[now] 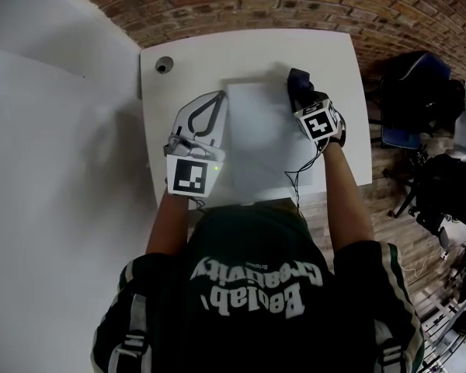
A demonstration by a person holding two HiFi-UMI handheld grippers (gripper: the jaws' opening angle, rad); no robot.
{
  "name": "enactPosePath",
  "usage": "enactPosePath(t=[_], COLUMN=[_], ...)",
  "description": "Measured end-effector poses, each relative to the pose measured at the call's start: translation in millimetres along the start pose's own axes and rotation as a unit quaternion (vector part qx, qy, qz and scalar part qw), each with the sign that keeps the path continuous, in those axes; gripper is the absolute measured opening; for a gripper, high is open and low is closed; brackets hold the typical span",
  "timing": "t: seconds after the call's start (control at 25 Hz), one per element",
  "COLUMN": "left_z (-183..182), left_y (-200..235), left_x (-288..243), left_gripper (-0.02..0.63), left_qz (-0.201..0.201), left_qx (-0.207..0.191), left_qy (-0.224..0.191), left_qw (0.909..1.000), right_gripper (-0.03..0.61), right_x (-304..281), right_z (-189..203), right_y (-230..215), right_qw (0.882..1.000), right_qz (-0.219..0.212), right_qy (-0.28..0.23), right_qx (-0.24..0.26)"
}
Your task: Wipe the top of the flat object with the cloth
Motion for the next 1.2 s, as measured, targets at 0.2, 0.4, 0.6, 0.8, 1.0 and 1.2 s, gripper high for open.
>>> enactPosePath(t=[0.2, 0.4, 0.6, 0.8, 1.0, 1.2], left_z=[2, 3, 3, -4, -14, -18], left_y=[0, -8, -20, -39, -60, -79], left_x=[4, 13, 25, 41, 64, 94], left_gripper=[-0.005, -0.005, -0.005, -0.005, -0.005, -0.005], left_qz=[0.008, 0.025, 0.029, 0.012, -0.013, -0.035], left_qx=[0.004, 0.009, 0.006, -0.008, -0.019, -0.029], left_qy=[-0.002, -0.005, -0.005, 0.004, 0.016, 0.027], left_qw=[1.0, 0.9996, 0.9995, 0.9999, 0.9996, 0.9986], right_gripper=[0.081, 0.081, 0.081, 0.081, 0.081, 0.081], right_x=[7, 17, 32, 47, 60, 75], right_z=[8, 28, 54, 80, 102, 124], right_y=[11, 32, 56, 78, 99, 123], right_qw=[1.0, 0.999, 0.999, 0.997, 0.994, 0.99], right_qz=[-0.004, -0.017, -0.034, -0.063, -0.09, -0.106], right_qy=[0.015, 0.027, 0.035, 0.033, 0.03, 0.03], right_qx=[0.008, 0.009, 0.017, 0.033, 0.055, 0.09])
Point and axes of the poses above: the fingertips, and each gripper's own axes: x backward along the fingers, y to its left, z out of its underside, the point moved 5 cm from there along x, backward along the fingers, and after that the axes turned 15 degrees about -z, right-handed, at the moved point
